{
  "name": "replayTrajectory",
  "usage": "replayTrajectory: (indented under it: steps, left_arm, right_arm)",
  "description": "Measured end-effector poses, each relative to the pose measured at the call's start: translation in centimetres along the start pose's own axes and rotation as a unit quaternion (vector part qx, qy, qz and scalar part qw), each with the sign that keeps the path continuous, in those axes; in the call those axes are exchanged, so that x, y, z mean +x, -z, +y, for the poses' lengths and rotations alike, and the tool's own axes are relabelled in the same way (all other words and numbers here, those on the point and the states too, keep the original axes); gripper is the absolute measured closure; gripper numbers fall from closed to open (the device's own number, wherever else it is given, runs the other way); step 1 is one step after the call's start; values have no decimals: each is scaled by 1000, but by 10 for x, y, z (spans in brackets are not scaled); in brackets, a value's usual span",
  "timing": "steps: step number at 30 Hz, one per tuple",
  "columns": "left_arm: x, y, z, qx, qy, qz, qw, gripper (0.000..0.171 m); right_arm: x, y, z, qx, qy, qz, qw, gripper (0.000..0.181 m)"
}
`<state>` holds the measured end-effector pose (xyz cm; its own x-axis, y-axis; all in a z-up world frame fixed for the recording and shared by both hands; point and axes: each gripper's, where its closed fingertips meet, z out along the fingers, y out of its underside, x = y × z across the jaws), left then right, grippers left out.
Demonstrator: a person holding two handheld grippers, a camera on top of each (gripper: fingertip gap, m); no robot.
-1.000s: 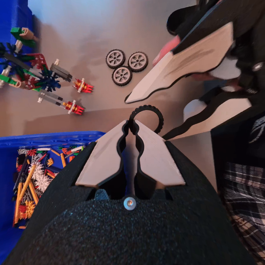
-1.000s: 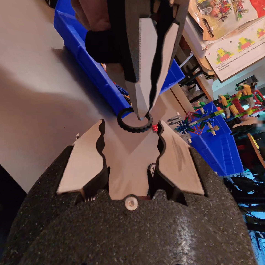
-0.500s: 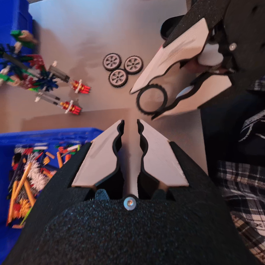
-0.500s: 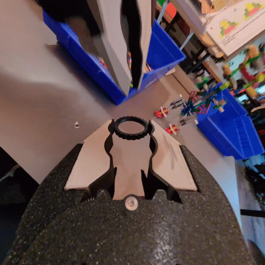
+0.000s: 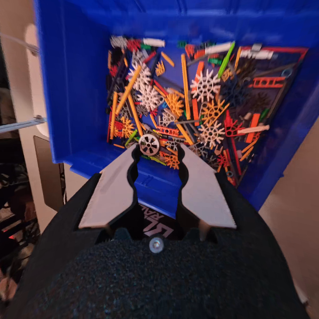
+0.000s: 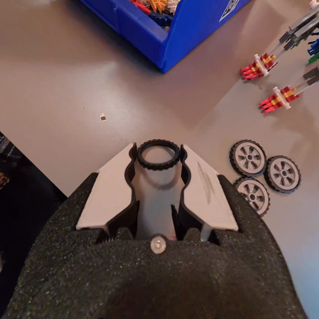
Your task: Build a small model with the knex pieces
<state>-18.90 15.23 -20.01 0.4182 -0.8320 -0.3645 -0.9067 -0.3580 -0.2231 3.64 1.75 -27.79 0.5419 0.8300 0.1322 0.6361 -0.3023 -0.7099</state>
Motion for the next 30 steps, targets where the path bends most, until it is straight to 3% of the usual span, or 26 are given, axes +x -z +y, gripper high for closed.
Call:
replayTrajectory:
  steps: [8,17,25,28,30]
  left_arm:
    - [-13,-54,28,-161,-83,36,983,123]
    - [-21,-83,40,-243,-118,50,962,133]
    - [-23,-77,36,-220,-116,46,967,133]
    - [-25,-62,19,-147,-86,34,985,133]
    - [-20,-45,-6,-54,-59,39,996,133]
  right_arm:
    - [-3,-1,2,-2,-19,-34,999,119]
    - [-3,-2,2,0,-23,-39,999,120]
    - [-3,-2,3,2,-23,-41,999,121]
    - [-3,-2,2,3,-22,-41,999,121]
    - [-3,-1,2,6,-21,-39,999,121]
